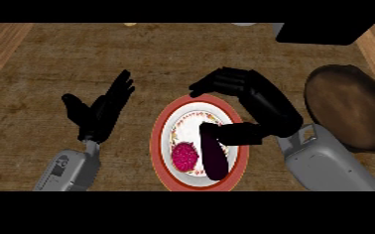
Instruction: Pick the cupcake from the plate and place it in the pan
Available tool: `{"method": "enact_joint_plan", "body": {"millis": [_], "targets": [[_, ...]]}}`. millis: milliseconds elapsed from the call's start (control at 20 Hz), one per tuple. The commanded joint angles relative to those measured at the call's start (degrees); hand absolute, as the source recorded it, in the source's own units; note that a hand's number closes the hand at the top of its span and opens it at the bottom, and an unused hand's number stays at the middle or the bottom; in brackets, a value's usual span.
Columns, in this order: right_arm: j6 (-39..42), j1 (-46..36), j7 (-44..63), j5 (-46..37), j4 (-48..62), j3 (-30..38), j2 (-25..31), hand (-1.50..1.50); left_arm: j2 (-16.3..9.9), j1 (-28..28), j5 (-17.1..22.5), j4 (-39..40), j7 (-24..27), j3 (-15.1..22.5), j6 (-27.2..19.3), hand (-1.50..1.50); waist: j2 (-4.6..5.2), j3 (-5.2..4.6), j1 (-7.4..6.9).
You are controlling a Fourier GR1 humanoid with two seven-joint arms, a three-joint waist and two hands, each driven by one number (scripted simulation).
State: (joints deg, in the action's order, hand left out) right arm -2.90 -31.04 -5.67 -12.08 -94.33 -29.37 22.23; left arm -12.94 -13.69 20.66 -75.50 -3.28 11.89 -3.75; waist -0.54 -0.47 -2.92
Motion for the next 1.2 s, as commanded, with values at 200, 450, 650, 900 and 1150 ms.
{"method": "enact_joint_plan", "body": {"millis": [200,450,650,900,1150], "targets": [[-0.8,-8.8,11.5,-21.3,8.5,-18.2,-11.5,-1.5,-0.3,3.6,0.8,-6.0,-5.7,2.6,0.9,0.0,0.05,0.3,1.0],[15.5,-15.3,26.5,-28.0,11.4,-26.0,-9.2,-1.5,-0.2,4.5,0.3,-6.7,-5.5,2.6,-0.1,0.0,-0.84,0.07,1.61],[29.1,-20.5,38.3,-30.7,13.9,-30.9,-13.7,-1.5,-0.4,7.1,0.1,-6.9,-4.0,2.9,0.5,0.0,-0.83,0.04,1.45],[45.0,-20.9,52.2,-27.1,16.2,-35.4,-22.0,-1.5,0.2,6.0,0.2,-7.9,-5.9,3.4,0.2,0.0,-0.44,0.22,2.36],[51.2,-19.4,63.7,-19.4,16.0,-38.6,-22.1,-1.5,-0.4,5.3,1.4,-7.6,-5.7,1.6,1.4,0.0,0.13,0.29,1.31]]}}
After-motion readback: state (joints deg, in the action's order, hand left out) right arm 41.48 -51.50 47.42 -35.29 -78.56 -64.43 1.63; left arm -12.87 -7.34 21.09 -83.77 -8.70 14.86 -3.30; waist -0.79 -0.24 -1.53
